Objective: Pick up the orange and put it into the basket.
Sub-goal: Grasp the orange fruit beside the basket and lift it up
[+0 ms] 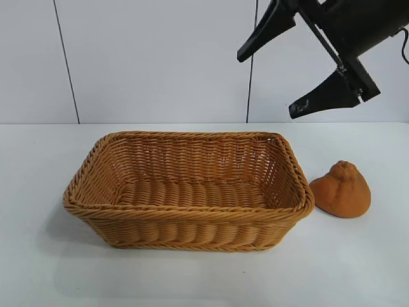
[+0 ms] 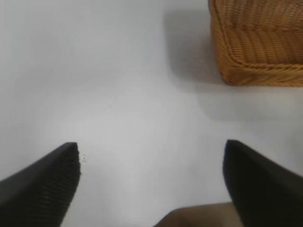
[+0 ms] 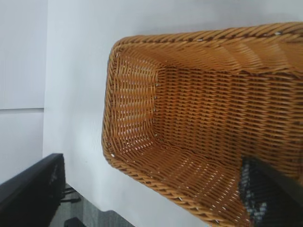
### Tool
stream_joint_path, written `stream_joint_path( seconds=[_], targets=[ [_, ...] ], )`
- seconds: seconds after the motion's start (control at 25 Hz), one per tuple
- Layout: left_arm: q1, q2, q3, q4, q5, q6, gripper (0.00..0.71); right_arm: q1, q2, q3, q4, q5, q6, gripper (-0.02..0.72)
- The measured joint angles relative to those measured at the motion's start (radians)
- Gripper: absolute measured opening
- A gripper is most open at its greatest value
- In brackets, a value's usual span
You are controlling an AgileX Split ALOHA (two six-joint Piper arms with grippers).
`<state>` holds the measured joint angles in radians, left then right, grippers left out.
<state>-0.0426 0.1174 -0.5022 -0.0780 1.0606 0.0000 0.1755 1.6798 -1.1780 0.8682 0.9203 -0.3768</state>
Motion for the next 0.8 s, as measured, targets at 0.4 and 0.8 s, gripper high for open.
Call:
stream_joint_path(
  seconds=[0.4, 0.8],
  targets=[
    [0.0, -0.121, 0.0, 0.001, 0.001, 0.0, 0.587, 0.0, 0.0, -0.058, -0.117, 0.05, 0.042, 0.683],
    [0.0, -0.121, 0.0, 0.002, 0.001, 0.0, 0.587, -0.013, 0.002, -0.238, -0.77, 0.126, 0.406, 0.683]
  ],
)
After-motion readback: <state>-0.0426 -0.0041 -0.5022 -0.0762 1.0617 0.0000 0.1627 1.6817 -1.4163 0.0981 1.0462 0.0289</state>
